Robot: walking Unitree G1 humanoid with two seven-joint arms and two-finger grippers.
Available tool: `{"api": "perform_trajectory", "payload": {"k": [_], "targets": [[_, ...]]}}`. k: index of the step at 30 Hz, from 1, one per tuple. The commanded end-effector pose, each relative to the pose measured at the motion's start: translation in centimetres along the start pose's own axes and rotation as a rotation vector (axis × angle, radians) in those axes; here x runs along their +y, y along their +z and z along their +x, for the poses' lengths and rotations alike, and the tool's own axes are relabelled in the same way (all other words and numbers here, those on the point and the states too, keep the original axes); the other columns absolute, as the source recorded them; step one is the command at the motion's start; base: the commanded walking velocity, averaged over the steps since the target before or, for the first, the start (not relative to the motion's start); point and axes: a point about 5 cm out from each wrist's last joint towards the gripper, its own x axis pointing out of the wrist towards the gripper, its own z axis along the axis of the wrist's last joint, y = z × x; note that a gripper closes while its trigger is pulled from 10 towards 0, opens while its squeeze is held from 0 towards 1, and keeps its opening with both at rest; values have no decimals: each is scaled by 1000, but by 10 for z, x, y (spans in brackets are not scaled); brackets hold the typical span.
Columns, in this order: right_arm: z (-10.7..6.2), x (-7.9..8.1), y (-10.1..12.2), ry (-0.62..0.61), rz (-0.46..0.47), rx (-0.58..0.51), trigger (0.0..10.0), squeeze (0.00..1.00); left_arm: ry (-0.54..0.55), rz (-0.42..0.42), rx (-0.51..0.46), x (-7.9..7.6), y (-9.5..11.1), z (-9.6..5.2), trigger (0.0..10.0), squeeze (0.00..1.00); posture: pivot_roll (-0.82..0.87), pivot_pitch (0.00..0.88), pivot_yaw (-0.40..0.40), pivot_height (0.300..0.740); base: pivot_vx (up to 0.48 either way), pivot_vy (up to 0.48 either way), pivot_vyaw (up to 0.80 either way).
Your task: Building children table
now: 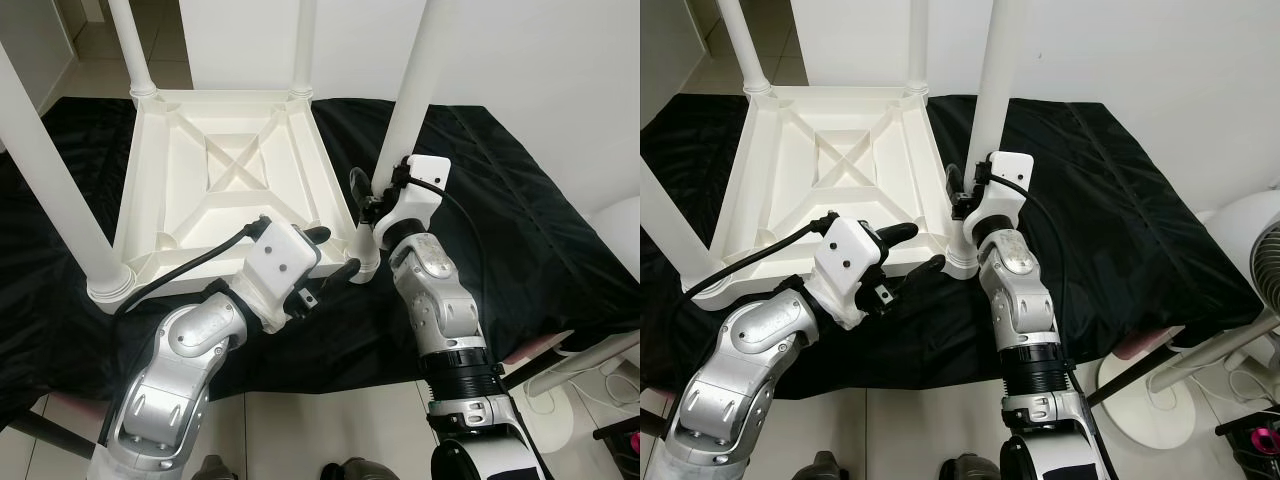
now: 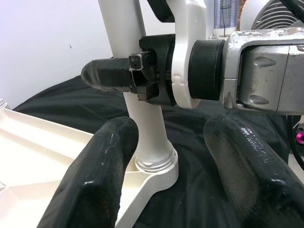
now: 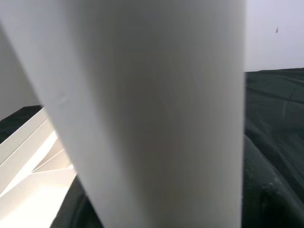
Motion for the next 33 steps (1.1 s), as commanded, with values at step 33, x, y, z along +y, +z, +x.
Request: {"api": "perform_trajectory", "payload": {"k": [33], "targets": [[-7,-30,-24,-17,1067,70,10000,0,-161,-79,0,-28,16,38,10000,0,30,31,-59,740,0,0,0]]}}
